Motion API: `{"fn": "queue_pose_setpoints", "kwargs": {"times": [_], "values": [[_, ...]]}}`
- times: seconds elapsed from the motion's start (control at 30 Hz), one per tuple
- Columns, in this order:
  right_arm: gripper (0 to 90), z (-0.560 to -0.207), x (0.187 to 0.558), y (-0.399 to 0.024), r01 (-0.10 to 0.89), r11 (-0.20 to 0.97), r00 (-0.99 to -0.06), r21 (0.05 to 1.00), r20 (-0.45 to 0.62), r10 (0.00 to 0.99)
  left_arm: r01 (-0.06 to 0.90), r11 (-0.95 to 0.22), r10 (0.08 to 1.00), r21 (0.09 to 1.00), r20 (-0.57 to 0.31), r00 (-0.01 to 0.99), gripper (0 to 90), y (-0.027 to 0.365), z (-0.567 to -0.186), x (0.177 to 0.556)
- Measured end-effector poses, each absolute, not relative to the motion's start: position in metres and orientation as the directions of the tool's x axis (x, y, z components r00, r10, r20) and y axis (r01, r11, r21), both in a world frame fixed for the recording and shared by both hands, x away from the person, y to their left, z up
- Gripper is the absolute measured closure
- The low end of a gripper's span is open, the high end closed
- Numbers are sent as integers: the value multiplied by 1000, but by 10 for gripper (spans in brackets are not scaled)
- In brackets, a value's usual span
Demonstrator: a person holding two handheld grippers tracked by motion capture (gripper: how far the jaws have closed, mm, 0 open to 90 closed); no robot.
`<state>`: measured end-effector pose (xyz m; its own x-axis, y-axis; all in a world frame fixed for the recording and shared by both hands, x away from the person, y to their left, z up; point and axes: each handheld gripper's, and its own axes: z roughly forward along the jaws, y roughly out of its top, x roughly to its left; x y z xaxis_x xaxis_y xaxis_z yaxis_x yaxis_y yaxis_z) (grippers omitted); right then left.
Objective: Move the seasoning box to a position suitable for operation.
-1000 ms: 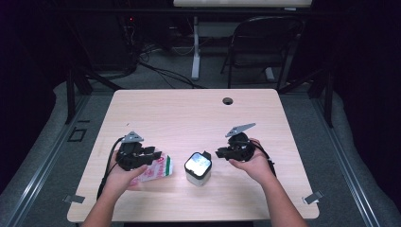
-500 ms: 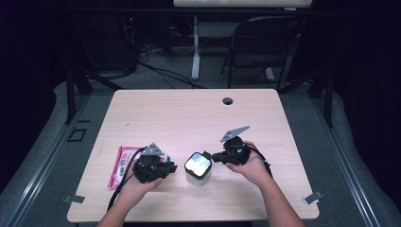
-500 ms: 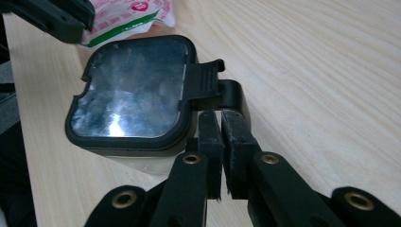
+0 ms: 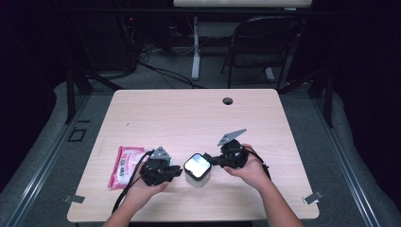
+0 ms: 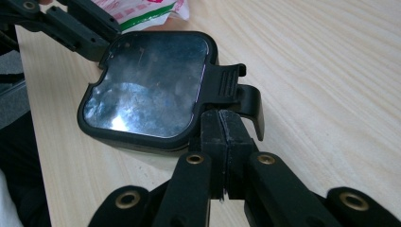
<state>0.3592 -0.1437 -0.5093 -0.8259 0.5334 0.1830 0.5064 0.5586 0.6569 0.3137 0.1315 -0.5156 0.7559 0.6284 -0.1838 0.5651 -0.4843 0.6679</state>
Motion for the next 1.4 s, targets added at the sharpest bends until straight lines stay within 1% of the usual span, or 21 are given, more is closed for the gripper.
{"fn": "queue_pose_setpoints", "kwargs": {"times": [0.43, 0.57, 0.63, 0.7, 0.73, 0.83, 0.9, 1.13, 1.23, 1.33, 1.4], "values": [[891, -505, 339, -139, 473, 619, -853, 627, 149, 501, 578, -480, 645, 660, -180, 742, 787, 134, -514, 319], [829, -504, 336, -144, 469, 629, -864, 620, 176, 471, 578, -476, 639, 663, -191, 746, 779, 135, -513, 323], [799, -503, 336, -150, 475, 631, -862, 613, 180, 474, 578, -483, 633, 658, -194, 749, 772, 136, -512, 324], [762, -503, 337, -155, 480, 627, -854, 614, 163, 493, 581, -484, 634, 655, -195, 748, 770, 136, -512, 325], [730, -505, 337, -156, 489, 612, -844, 621, 159, 512, 581, -484, 645, 655, -182, 742, 769, 135, -513, 325], [649, -509, 340, -157, 491, 605, -833, 628, 134, 537, 582, -487, 642, 651, -185, 744, 767, 135, -513, 325], [619, -513, 342, -155, 472, 613, -838, 634, 107, 535, 581, -489, 635, 651, -191, 748, 764, 135, -513, 324], [599, -520, 347, -147, 448, 632, -853, 632, 90, 514, 576, -485, 626, 658, -199, 754, 749, 137, -513, 319], [595, -522, 350, -145, 454, 628, -853, 632, 104, 511, 570, -490, 621, 660, -195, 759, 746, 136, -513, 316], [620, -523, 351, -143, 458, 632, -860, 625, 132, 492, 563, -500, 615, 658, -187, 766, 744, 135, -513, 314], [634, -522, 351, -141, 452, 638, -861, 623, 117, 495, 564, -499, 615, 658, -190, 765, 744, 134, -514, 313]]}}
